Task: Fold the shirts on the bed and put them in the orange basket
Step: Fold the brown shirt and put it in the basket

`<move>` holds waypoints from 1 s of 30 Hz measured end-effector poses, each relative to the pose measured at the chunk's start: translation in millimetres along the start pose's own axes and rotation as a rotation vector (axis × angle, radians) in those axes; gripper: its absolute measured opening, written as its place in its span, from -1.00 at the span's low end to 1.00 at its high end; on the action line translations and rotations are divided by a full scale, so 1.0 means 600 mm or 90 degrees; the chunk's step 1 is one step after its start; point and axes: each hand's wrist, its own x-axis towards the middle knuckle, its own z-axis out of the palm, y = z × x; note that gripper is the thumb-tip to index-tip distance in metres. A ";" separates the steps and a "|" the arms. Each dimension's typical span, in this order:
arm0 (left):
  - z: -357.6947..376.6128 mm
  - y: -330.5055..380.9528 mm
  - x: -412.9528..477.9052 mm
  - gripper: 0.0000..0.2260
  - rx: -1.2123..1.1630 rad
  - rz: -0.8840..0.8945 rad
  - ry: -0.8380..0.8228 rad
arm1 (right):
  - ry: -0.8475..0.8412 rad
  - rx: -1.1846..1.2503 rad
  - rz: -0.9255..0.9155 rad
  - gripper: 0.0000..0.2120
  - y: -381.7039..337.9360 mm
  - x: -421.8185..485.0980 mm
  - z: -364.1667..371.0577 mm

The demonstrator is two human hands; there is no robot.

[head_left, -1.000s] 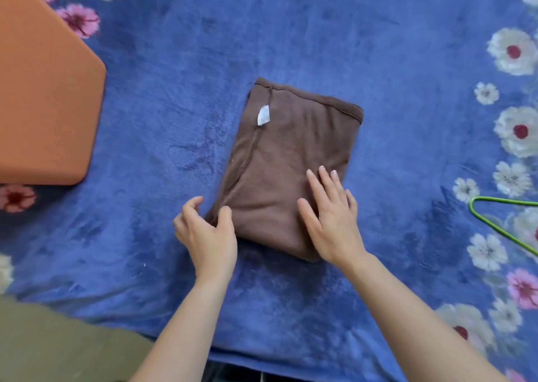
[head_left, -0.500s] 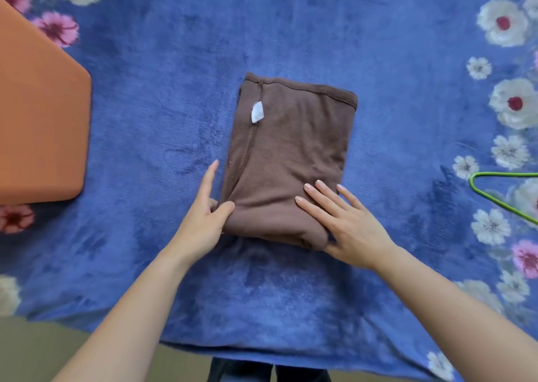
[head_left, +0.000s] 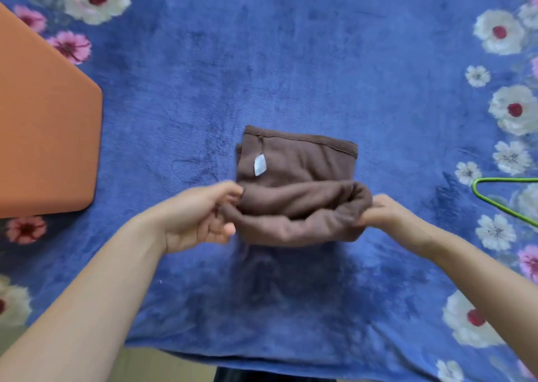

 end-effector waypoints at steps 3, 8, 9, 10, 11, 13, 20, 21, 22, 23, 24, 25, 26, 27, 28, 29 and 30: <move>-0.002 0.051 0.032 -0.59 -0.140 0.051 0.084 | 0.106 0.164 0.061 -0.82 -0.017 0.043 -0.024; 0.035 0.041 0.105 -0.62 0.082 0.175 0.289 | 0.353 0.195 0.144 -0.70 -0.003 0.103 -0.012; 0.043 0.028 0.118 -0.52 0.173 0.198 0.312 | 0.390 0.189 0.122 -0.70 -0.002 0.105 -0.004; 0.052 0.014 0.127 -0.50 0.275 0.210 0.349 | 0.424 0.169 0.093 -0.70 0.000 0.107 0.005; 0.062 0.005 0.132 -0.56 0.364 0.228 0.405 | 0.460 0.145 0.063 -0.70 0.000 0.108 0.013; 0.080 -0.004 0.135 -0.69 0.429 0.313 0.512 | 0.537 0.097 0.025 -0.69 0.003 0.113 0.024; 0.033 0.016 0.170 -0.55 0.364 0.464 0.554 | 0.668 -0.023 0.056 -0.53 0.003 0.134 0.016; 0.024 0.019 0.174 -0.54 0.380 0.444 0.551 | 0.657 -0.035 0.067 -0.53 0.005 0.136 0.020; 0.015 0.018 0.177 -0.55 0.369 0.442 0.549 | 0.653 -0.033 0.074 -0.54 0.006 0.138 0.024; 0.011 0.017 0.175 -0.60 0.339 0.450 0.558 | 0.657 -0.021 0.074 -0.55 0.006 0.136 0.028; 0.011 0.015 0.167 -0.64 0.293 0.454 0.577 | 0.666 -0.008 0.069 -0.57 0.007 0.133 0.029; 0.012 0.005 0.153 -0.67 0.240 0.456 0.598 | 0.679 0.004 0.064 -0.59 0.010 0.127 0.033; 0.017 -0.009 0.142 -0.67 0.189 0.459 0.610 | 0.692 0.015 0.062 -0.61 0.016 0.120 0.031; 0.022 -0.028 0.132 -0.67 0.155 0.464 0.607 | 0.702 0.026 0.062 -0.61 0.022 0.114 0.030; 0.029 -0.049 0.122 -0.68 0.148 0.468 0.595 | 0.705 0.037 0.066 -0.60 0.026 0.108 0.031; 0.037 -0.071 0.115 -0.70 0.162 0.465 0.574 | 0.697 0.046 0.075 -0.59 0.029 0.105 0.034; 0.045 -0.091 0.116 -0.74 0.178 0.455 0.550 | 0.681 0.051 0.088 -0.58 0.031 0.103 0.036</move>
